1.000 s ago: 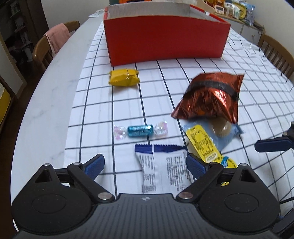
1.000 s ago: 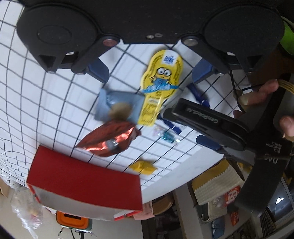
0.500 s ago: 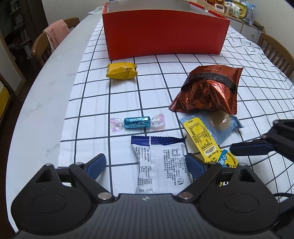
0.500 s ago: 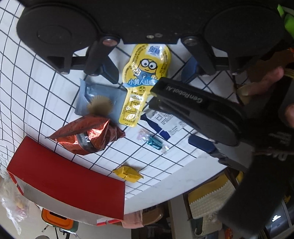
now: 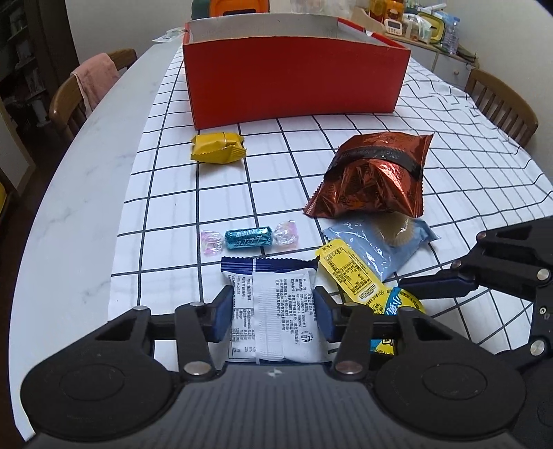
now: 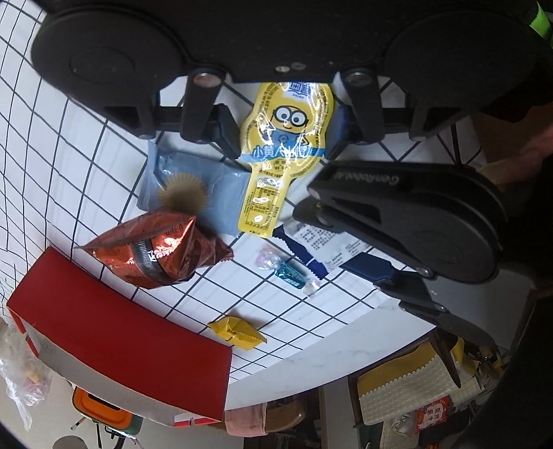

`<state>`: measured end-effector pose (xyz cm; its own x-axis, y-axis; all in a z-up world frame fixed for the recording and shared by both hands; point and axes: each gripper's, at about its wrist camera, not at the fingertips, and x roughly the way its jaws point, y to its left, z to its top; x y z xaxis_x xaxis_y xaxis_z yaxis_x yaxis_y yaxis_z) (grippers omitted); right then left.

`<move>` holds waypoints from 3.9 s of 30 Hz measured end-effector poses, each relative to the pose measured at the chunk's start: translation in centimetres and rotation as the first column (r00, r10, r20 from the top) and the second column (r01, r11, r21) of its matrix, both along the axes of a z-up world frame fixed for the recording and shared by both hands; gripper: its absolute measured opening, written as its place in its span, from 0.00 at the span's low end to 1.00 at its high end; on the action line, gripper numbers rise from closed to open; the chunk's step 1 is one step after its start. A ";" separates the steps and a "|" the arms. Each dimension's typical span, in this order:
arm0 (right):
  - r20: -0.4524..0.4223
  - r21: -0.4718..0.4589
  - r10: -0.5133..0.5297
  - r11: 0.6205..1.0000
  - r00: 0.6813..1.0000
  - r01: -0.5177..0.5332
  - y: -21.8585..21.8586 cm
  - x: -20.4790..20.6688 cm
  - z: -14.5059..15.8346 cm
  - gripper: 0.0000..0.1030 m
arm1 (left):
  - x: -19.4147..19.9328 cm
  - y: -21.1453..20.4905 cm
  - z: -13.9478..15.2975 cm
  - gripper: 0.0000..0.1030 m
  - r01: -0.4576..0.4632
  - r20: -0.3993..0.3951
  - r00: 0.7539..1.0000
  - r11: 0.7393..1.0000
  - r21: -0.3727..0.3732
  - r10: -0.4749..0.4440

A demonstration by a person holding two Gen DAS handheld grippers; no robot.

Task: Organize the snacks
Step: 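Carry the white packet and yellow pack into the red box and open both grippers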

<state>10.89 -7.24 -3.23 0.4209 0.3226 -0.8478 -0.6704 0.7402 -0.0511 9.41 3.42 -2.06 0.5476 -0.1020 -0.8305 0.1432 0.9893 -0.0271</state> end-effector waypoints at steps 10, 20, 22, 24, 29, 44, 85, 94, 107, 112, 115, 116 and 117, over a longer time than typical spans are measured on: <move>-0.003 0.056 -0.025 0.998 1.000 0.025 -1.3 -0.4 1.0 0.50 | 0.0 1.2 0.3 0.46 -0.029 -0.009 1.000 0.998 -0.063 0.029; 0.057 0.162 -0.065 0.985 0.996 0.055 -3.5 -0.2 4.0 0.50 | -0.1 1.5 3.1 0.46 -0.037 0.054 0.998 0.997 -0.068 0.041; 0.079 0.188 -0.077 0.980 0.994 0.061 -4.1 0.1 5.0 0.50 | 0.2 1.5 4.1 0.46 -0.040 0.080 0.996 0.997 -0.066 0.045; 0.105 0.218 -0.096 0.973 0.990 0.071 -4.7 0.6 6.2 0.50 | 0.6 1.4 5.2 0.46 -0.045 0.111 0.992 0.997 -0.062 0.052; 0.184 0.299 -0.157 0.949 0.970 0.097 -6.3 2.4 9.8 0.50 | 2.0 1.3 9.2 0.46 -0.055 0.213 0.975 0.996 -0.068 0.069; 0.319 0.397 -0.335 0.897 0.886 0.196 -9.4 13.6 17.0 0.50 | 11.0 -1.3 16.1 0.46 -0.109 0.388 0.914 0.993 -0.053 0.121; 0.112 0.098 -0.264 0.962 0.958 0.253 -4.9 29.2 5.0 0.50 | 27.1 -3.5 4.7 0.46 -0.145 0.142 0.982 0.983 0.114 0.128; 0.132 0.143 -0.275 0.956 0.952 0.256 -5.6 28.0 6.6 0.59 | 25.6 -2.7 6.8 0.53 -0.147 0.177 0.975 0.987 0.058 0.135; 0.185 0.277 -0.302 0.929 0.935 0.245 -8.3 23.5 11.6 0.78 | 21.5 -2.8 10.3 0.63 -0.113 0.255 0.961 0.993 0.016 0.105; 0.205 0.298 -0.287 0.929 0.936 0.220 -8.3 21.3 12.7 0.80 | 19.4 -3.2 11.2 0.66 -0.091 0.280 0.956 0.996 0.011 0.085; 0.214 0.307 -0.284 0.928 0.935 0.212 -8.4 20.1 13.1 0.80 | 18.1 -3.2 11.6 0.70 -0.084 0.294 0.953 0.996 0.010 0.077; 0.212 0.312 -0.283 0.927 0.935 0.210 -8.4 19.7 13.2 0.81 | 17.7 -3.2 11.7 0.71 -0.082 0.300 0.951 0.997 0.010 0.076; 0.211 0.314 -0.282 0.926 0.936 0.208 -8.5 19.3 13.3 0.81 | 17.2 -3.2 11.8 0.72 -0.083 0.305 0.949 0.997 0.010 0.076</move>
<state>30.20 -15.74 10.03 0.7018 0.3922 -0.5946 -0.4587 0.8875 0.0440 26.65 0.25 9.78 0.7803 -0.0310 -0.6247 0.0623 0.9977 0.0283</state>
